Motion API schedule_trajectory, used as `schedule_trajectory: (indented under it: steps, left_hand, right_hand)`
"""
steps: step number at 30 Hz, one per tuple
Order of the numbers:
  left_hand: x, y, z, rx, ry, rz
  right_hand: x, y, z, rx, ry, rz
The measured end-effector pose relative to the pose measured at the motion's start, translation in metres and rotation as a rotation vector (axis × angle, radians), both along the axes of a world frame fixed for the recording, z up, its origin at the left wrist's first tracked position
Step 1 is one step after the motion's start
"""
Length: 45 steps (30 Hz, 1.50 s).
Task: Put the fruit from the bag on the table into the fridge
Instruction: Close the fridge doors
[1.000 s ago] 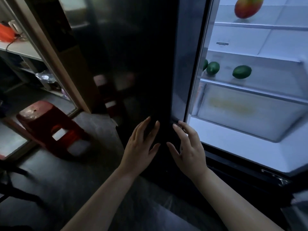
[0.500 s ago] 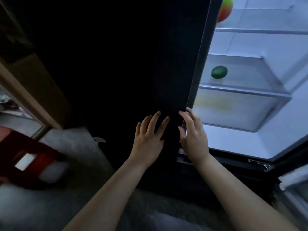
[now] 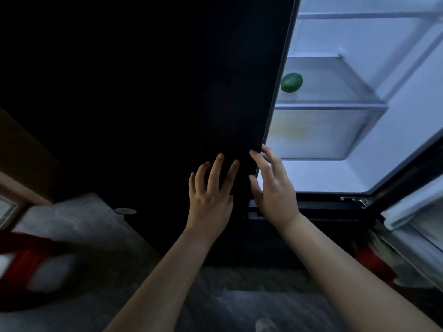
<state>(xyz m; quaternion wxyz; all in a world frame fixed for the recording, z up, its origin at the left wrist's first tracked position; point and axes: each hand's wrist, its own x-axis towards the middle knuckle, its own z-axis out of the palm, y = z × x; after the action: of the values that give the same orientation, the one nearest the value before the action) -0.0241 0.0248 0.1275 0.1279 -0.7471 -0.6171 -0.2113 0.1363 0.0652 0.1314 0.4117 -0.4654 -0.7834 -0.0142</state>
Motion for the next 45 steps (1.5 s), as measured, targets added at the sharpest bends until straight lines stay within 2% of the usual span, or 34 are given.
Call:
schedule_trajectory:
  steps: [8, 18, 26, 35, 45]
  left_hand:
    - [0.009, -0.017, 0.005, -0.056, -0.109, -0.061]
    - [0.063, -0.051, 0.017, -0.062, -0.115, -0.212]
    - [0.155, -0.085, 0.019, -0.082, -0.120, -0.349]
    - [0.284, -0.137, 0.013, -0.187, -0.087, -0.502]
    - [0.397, -0.187, -0.011, -0.341, 0.104, -0.677]
  right_hand:
    - [0.017, -0.041, 0.001, -0.083, -0.064, -0.107]
    - [0.078, -0.095, 0.012, -0.129, -0.110, -0.222]
    - [0.169, -0.149, 0.011, -0.177, -0.125, -0.333]
    - [0.295, -0.232, 0.002, -0.217, -0.121, -0.477]
    - [0.405, -0.315, -0.025, -0.287, -0.147, -0.601]
